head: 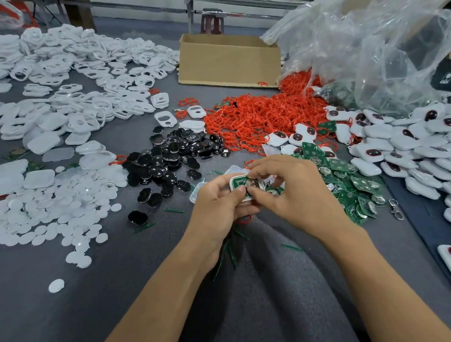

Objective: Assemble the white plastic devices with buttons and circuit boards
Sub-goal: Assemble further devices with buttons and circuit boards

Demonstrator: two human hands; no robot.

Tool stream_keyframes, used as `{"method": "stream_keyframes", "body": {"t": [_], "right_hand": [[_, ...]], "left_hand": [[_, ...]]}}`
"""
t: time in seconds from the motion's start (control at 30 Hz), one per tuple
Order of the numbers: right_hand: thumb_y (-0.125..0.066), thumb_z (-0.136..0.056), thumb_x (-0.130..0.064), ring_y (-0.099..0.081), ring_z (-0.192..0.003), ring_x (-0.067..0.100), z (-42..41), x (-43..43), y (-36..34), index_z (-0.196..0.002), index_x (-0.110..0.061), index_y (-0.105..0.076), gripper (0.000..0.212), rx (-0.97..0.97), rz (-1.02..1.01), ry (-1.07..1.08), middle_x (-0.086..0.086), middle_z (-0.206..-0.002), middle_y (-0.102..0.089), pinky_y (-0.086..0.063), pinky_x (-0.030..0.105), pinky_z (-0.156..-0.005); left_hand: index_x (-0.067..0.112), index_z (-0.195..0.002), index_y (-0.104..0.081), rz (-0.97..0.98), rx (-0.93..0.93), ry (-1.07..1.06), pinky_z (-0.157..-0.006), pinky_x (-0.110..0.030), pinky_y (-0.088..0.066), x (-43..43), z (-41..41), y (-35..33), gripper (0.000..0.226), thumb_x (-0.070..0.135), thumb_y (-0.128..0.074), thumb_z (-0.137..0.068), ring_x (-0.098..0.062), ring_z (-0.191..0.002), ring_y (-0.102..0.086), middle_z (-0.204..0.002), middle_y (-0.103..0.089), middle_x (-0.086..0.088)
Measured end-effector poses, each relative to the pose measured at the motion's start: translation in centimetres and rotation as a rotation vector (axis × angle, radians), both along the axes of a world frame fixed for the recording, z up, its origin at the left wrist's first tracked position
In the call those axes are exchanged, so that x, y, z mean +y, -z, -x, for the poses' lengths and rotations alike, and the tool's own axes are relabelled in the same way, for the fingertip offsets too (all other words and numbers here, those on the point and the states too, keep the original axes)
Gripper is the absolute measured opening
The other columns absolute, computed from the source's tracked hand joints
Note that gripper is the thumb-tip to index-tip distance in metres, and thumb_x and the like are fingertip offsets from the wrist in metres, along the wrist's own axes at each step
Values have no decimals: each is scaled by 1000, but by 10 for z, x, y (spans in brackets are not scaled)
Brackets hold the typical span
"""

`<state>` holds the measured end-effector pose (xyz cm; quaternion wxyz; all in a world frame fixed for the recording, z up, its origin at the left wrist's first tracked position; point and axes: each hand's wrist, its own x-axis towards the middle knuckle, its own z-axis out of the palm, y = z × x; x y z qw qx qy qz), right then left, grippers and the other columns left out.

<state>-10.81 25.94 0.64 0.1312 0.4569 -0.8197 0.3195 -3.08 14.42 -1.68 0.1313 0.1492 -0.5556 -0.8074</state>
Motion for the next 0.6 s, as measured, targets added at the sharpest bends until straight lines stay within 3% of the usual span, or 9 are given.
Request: {"method": "stream_keyframes", "body": {"t": [0.1,0.4,0.53,0.6], "right_hand": [[-76,-73,-8,-66,-92,21,0,0,-1,-89,-7,-73,17,-1,-5,-2,5,-102,-72,-53,37,-80],[-76,-76,-13,-63,-97,14,-1,3,3,-99,-13,-71,23,-21,1,-27,-1,-110,-69,-52,35,-83],[-74,-80,-12,-61,-103,8,-5,1,-6,-104,-14,-71,24,-22,114,-53,-6,-113,-66,-52,29,-80],[-73,-81,-8,-62,-100,4,-8,-3,-14,-100,-14,-71,21,-28,220,-55,-6,-109,-67,-52,25,-75]], "left_hand": [[9,-105,-61,-17,10,3,-69,-24,-58,-1,0,0,23,-4,-43,-98,-15,-73,-65,-94,-66,-13],[5,-103,-62,-54,-27,-37,-66,-26,-58,2,0,-2,21,-1,-43,-98,-17,-67,-65,-92,-66,-16],[7,-90,-63,-114,-41,-42,-63,-28,-57,-1,-2,-7,25,-3,-41,-97,-15,-59,-66,-79,-68,-10],[5,-93,-62,-87,-52,-38,-63,-33,-55,-1,-3,-7,23,-2,-41,-97,-16,-56,-66,-75,-68,-8]]}}
